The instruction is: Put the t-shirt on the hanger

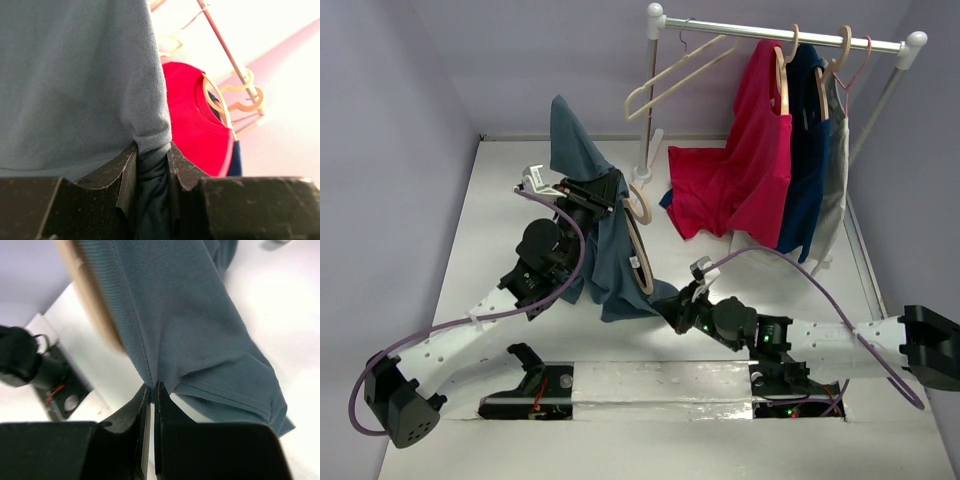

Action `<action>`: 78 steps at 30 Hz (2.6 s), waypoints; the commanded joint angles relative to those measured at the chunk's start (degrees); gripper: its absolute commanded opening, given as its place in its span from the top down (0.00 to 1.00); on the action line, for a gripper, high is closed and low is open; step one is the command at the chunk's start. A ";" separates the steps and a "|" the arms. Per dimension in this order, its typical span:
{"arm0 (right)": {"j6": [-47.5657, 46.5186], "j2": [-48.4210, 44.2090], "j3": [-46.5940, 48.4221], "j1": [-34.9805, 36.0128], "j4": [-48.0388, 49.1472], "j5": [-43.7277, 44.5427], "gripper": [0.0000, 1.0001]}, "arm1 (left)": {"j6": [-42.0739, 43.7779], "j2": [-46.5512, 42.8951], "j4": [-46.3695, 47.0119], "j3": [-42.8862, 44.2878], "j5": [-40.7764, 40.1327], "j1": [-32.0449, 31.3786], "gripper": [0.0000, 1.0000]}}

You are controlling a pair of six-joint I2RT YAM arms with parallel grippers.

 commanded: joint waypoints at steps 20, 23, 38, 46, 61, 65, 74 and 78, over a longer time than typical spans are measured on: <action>2.35 -5.31 17.03 6.87 -25.06 3.71 1.00 | -1.86 -2.15 19.21 -11.77 0.93 2.37 1.00; 1.55 -0.31 21.51 6.87 -28.02 5.81 0.75 | -5.91 -4.62 15.09 -13.81 2.33 2.37 1.00; 2.17 -6.63 16.78 6.87 -37.71 3.01 0.34 | -11.10 -7.44 7.08 -15.49 5.24 2.37 1.00; -1.96 -3.91 11.95 6.87 -34.29 -0.43 0.21 | -10.31 -8.06 5.50 -13.03 6.11 2.37 1.00; -13.65 9.82 5.98 6.87 -1.51 -2.09 0.52 | -10.05 -9.46 3.48 -12.76 5.07 2.37 1.00; -12.77 6.58 5.53 6.87 -2.64 -1.39 0.71 | -9.61 -9.90 2.86 -13.28 3.57 2.37 1.00; -10.93 1.90 8.33 8.62 -10.46 3.18 0.77 | -9.43 -7.71 4.35 -14.43 1.29 2.37 1.00; -10.84 4.01 10.45 8.62 -11.43 5.55 0.77 | -10.39 -7.88 5.32 -15.39 1.02 2.37 1.00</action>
